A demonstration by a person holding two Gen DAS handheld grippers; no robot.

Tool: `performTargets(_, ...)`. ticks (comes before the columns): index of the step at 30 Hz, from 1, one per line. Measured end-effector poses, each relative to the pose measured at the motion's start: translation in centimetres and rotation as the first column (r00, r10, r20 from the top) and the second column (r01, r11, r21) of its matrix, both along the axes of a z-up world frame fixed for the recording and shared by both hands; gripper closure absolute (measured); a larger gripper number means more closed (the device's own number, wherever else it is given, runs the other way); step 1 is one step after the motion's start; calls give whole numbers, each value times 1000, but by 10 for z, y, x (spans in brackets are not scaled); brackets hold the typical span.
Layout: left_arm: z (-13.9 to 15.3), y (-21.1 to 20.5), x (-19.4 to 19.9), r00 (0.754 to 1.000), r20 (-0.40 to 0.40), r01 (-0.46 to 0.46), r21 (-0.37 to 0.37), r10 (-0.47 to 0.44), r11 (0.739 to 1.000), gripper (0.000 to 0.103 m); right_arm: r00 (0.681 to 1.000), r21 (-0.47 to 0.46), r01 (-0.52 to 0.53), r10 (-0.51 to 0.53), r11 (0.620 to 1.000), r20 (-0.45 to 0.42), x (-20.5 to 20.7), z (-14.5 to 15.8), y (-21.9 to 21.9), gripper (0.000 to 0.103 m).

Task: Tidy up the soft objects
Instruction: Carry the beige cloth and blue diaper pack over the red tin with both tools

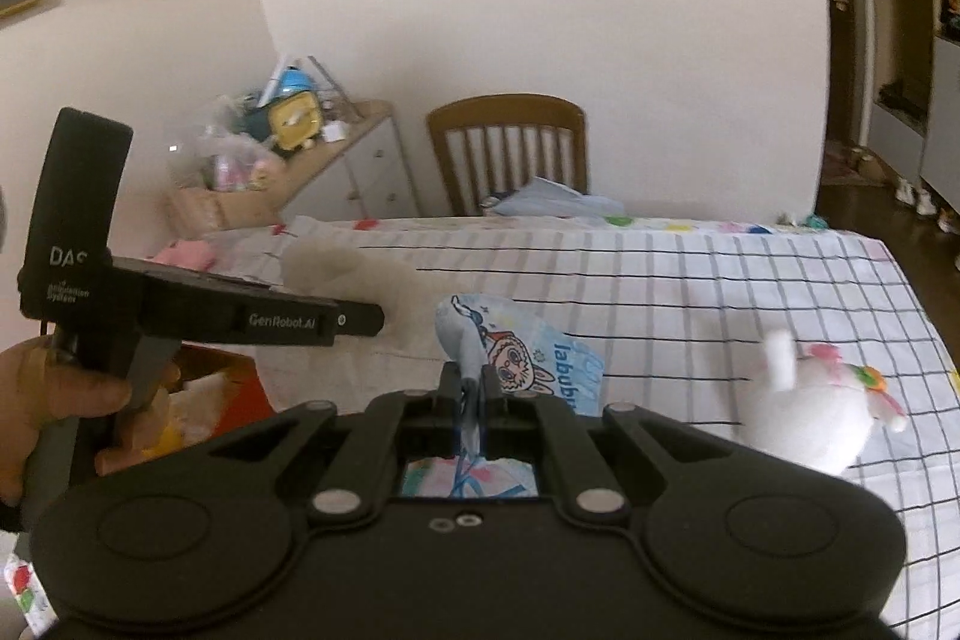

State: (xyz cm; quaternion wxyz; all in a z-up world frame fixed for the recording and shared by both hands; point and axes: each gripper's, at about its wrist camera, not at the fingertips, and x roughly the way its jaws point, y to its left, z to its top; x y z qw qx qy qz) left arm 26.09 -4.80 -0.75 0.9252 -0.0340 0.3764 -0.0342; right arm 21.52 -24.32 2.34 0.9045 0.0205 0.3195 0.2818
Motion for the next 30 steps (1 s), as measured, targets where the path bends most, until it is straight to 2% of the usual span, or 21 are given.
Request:
performTargets(7, 15, 43, -45, 998, 9, -56, -9, 56, 998, 75, 998, 19, -64, 64, 998, 17, -21, 16, 39, 99)
performTargets(15, 19, 91, -85, 993, 10, -116, 0, 116, 993, 75, 990, 28, -138, 138, 990, 30, -42, 26, 85, 99)
performTargets(30, 16, 170, -136, 967, 0, -254, 9, 254, 967, 75, 962, 12, -272, 272, 962, 14, -55, 22, 175, 99)
